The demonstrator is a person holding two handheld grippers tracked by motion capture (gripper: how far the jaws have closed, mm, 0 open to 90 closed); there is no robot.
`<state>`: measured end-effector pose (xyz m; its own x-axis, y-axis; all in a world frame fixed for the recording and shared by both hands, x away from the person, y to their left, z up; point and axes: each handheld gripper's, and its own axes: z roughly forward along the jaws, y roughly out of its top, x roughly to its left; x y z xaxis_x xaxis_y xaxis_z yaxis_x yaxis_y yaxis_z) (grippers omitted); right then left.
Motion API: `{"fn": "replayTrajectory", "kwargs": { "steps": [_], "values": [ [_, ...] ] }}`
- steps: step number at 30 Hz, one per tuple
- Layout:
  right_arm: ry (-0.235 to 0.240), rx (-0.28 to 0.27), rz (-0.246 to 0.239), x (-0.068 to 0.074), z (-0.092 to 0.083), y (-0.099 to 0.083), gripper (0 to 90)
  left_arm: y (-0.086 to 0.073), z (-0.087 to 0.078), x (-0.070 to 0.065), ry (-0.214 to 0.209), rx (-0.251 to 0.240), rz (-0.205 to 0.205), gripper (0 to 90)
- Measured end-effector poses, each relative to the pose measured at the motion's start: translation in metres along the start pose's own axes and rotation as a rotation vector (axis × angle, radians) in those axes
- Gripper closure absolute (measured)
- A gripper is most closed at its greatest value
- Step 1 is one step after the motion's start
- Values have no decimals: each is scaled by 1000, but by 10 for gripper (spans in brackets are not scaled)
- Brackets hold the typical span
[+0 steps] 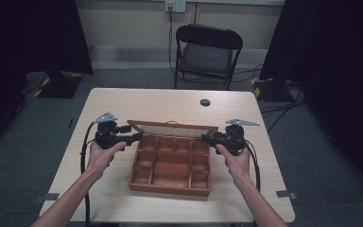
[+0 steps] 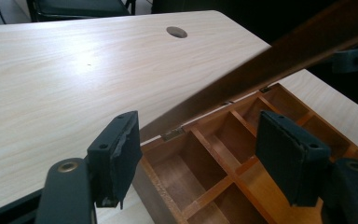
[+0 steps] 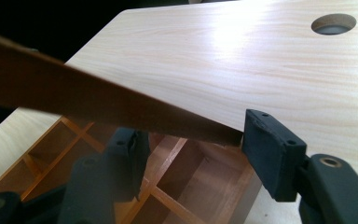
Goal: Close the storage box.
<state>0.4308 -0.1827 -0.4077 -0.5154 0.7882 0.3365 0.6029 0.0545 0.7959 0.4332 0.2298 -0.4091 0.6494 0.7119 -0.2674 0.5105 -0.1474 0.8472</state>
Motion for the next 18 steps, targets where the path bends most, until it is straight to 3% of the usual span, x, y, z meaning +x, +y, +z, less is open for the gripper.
{"fn": "replayTrajectory", "kwargs": {
  "steps": [8,13,18],
  "values": [
    [2,16,-21,3,7,2,387,1,7,-5,-11,2,9,303],
    [3,19,-31,4,10,0,374,-3,1,-5,-14,-1,9,330],
    [35,45,-16,1,10,-5,349,-6,-1,-4,-12,12,26,311]
  ]
}}
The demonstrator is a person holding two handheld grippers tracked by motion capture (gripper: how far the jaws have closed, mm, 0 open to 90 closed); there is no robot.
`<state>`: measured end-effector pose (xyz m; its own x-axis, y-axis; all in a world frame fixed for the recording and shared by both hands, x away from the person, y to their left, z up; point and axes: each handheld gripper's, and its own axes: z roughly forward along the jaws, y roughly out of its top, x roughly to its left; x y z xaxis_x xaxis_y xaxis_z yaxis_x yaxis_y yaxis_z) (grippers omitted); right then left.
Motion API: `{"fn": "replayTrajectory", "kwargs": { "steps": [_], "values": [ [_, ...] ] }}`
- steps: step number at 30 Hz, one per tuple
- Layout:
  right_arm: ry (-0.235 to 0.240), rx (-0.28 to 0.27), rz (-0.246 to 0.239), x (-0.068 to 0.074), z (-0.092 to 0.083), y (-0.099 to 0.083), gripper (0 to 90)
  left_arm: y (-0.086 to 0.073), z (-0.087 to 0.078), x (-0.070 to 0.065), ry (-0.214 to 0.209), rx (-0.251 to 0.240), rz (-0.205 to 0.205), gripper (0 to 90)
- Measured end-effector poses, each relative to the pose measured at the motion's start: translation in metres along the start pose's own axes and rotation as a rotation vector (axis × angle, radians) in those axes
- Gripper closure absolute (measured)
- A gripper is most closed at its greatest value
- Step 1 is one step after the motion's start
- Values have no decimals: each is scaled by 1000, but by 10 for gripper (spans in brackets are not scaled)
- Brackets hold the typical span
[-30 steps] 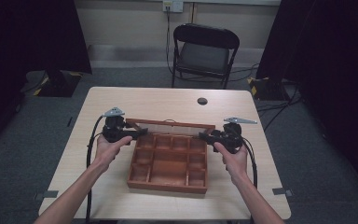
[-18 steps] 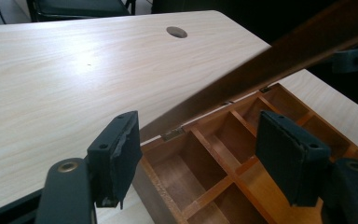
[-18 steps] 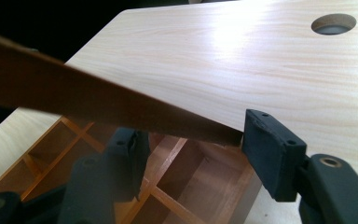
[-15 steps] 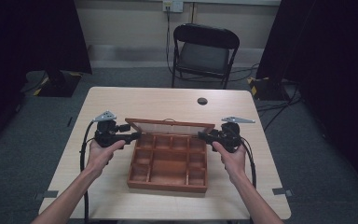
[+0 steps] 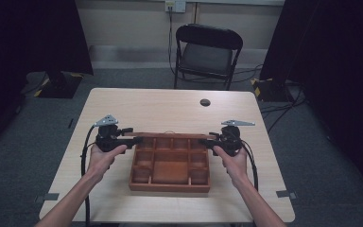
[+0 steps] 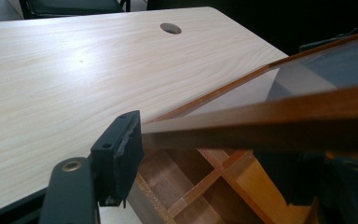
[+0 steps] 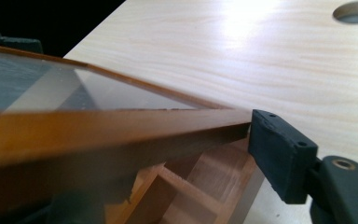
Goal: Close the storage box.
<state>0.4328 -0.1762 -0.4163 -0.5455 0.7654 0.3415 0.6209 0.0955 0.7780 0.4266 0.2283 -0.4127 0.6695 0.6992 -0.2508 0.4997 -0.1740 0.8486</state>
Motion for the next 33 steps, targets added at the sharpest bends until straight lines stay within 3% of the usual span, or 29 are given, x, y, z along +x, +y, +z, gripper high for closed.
{"fn": "replayTrajectory", "kwargs": {
  "steps": [8,13,22,23,27,29,33],
  "values": [
    [-1,34,-23,0,-3,-5,339,-2,0,-4,-35,20,13,275],
    [-13,48,-13,-3,-16,-11,334,-3,-3,-8,-38,15,10,265],
    [-71,73,-5,-11,-38,-18,379,-5,-7,-11,-47,7,0,237],
    [-105,62,-10,-13,-42,-17,389,-5,-8,-11,-48,5,-3,234],
    [-105,44,-14,-15,-48,-12,410,-6,-12,-15,-42,0,2,230],
    [-77,8,-16,-15,-53,-8,394,-9,-15,-17,-61,1,-8,222],
    [-50,-15,-27,-10,-55,1,424,-11,-15,-18,-48,13,7,194]
  ]
}}
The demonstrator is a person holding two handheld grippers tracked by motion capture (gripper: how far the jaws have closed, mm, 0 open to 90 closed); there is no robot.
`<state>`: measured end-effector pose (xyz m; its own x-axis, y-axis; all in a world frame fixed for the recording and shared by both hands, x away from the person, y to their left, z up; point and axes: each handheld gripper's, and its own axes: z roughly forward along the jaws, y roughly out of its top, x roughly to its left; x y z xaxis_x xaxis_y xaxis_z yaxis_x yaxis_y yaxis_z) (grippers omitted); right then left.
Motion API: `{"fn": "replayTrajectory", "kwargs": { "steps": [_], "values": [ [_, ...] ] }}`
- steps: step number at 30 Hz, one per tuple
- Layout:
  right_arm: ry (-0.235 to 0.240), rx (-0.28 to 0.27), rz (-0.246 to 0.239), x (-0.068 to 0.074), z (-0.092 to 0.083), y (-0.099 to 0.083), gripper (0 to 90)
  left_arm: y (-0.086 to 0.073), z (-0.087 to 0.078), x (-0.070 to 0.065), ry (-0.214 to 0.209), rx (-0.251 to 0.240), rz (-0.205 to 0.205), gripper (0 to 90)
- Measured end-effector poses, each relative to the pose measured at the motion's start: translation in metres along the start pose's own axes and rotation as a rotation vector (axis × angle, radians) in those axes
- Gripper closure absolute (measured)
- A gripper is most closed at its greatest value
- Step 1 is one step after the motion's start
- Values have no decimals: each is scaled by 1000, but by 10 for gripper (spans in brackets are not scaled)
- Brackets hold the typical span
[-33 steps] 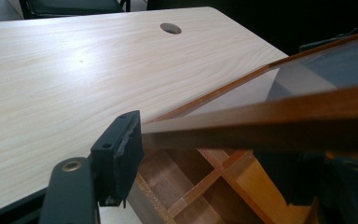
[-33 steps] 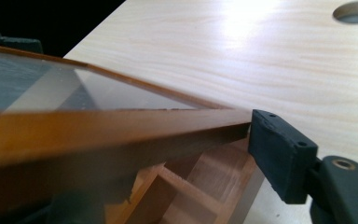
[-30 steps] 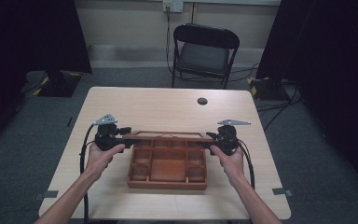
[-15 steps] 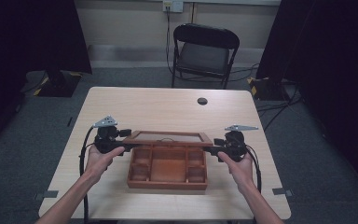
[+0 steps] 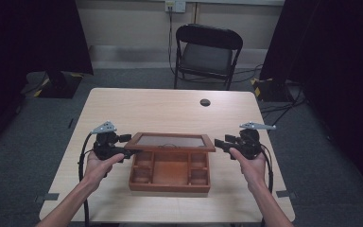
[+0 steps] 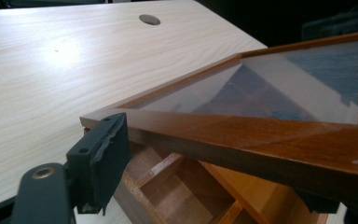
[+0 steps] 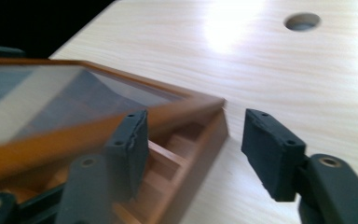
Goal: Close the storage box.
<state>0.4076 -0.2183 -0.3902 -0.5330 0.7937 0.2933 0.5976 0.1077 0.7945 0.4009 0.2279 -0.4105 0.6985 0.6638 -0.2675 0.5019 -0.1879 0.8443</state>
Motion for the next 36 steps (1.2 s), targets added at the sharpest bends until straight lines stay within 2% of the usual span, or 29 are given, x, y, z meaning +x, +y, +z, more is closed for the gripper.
{"fn": "replayTrajectory", "kwargs": {
  "steps": [3,4,5,8,12,15,16,17,19,21,22,23,25,26,27,29,33,36],
  "values": [
    [22,-25,-13,7,-2,6,427,-2,0,-1,4,5,7,190],
    [77,-71,-35,17,-6,14,423,-2,0,-3,17,11,10,185],
    [77,-71,-35,17,-6,14,423,-2,0,-3,17,11,10,184],
    [112,-91,-72,33,-10,27,429,-1,1,-4,23,25,31,179],
    [172,-54,-132,53,-9,44,458,-5,1,-4,23,43,36,161],
    [243,-22,-166,71,-4,52,502,-6,1,-6,24,47,41,163],
    [275,-19,-186,84,1,55,518,-7,1,-7,26,46,42,166],
    [275,-19,-186,84,1,55,518,-6,0,-8,28,44,47,166],
    [316,-28,-196,95,5,57,524,-6,-2,-9,16,36,54,171],
    [338,-9,-219,106,9,60,549,-6,-1,-10,13,36,57,174],
    [362,12,-235,114,13,61,598,-7,0,-10,12,43,57,174],
    [362,12,-235,114,13,61,598,-7,0,-10,12,43,57,174],
    [402,41,-249,121,18,62,643,-8,1,-11,16,46,65,174],
    [426,84,-264,127,24,60,678,-8,1,-11,20,53,72,175],
    [426,84,-264,127,24,60,678,-8,1,-12,17,52,72,175],
    [449,129,-275,130,32,55,734,-8,1,-12,18,53,75,174],
    [457,165,-290,132,38,51,770,-9,2,-12,17,53,71,170],
    [454,179,-283,131,43,50,794,-9,2,-12,20,55,75,169]
  ]
}}
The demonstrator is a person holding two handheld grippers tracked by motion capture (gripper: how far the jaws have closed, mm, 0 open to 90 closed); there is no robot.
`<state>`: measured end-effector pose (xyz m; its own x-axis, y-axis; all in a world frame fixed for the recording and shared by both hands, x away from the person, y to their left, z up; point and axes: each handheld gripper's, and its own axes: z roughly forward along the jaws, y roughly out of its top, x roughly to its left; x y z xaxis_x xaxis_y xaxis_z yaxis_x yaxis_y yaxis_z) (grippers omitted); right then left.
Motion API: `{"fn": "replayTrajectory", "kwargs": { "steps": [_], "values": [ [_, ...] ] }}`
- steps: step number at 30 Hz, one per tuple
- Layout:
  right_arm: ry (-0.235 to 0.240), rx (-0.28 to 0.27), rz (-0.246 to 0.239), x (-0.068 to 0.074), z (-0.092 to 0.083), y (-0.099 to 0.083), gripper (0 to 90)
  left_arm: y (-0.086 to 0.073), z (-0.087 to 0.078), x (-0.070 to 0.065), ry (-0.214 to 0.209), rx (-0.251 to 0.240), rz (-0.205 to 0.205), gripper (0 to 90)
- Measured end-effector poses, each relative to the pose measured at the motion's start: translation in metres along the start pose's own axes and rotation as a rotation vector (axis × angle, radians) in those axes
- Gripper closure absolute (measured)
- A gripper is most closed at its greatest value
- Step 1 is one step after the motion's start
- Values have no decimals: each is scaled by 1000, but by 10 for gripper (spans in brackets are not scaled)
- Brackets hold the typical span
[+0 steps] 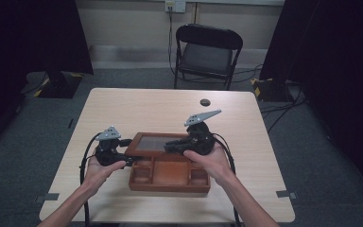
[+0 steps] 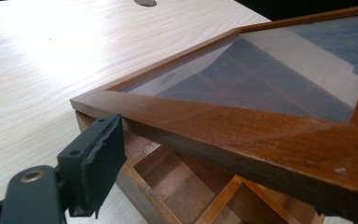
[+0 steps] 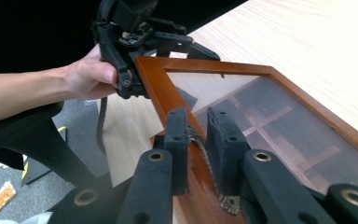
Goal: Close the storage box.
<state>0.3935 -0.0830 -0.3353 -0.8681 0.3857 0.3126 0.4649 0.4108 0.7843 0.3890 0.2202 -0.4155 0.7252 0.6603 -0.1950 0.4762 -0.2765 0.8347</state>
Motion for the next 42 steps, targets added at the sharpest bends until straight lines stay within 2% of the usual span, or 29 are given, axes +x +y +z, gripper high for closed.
{"fn": "replayTrajectory", "kwargs": {
  "steps": [9,12,18,22,25,28,34,36,38,40,42],
  "values": [
    [-14,19,23,-6,2,-4,799,-1,1,0,-4,-1,-3,160],
    [10,32,37,-10,5,-6,795,-2,2,1,-6,6,-6,161],
    [21,51,39,-12,6,-6,807,-2,4,2,-12,16,-2,167],
    [15,56,34,-11,6,-6,809,-3,5,4,-21,23,-31,168],
    [16,58,30,-10,6,-6,809,-4,5,6,-6,29,-23,175],
    [13,53,22,-10,6,-5,810,-5,3,8,-5,30,-35,175],
    [15,55,15,-11,5,-6,811,-11,-1,15,27,61,-38,187],
    [14,55,13,-11,5,-7,811,-13,-2,20,27,79,-42,197],
    [20,56,7,-11,5,-7,811,-16,-4,27,59,87,-47,211],
    [18,65,2,-10,6,-8,812,-17,-5,33,59,85,-73,210],
    [13,68,-1,-9,6,-10,811,-17,-8,38,88,82,-66,210]
  ]
}}
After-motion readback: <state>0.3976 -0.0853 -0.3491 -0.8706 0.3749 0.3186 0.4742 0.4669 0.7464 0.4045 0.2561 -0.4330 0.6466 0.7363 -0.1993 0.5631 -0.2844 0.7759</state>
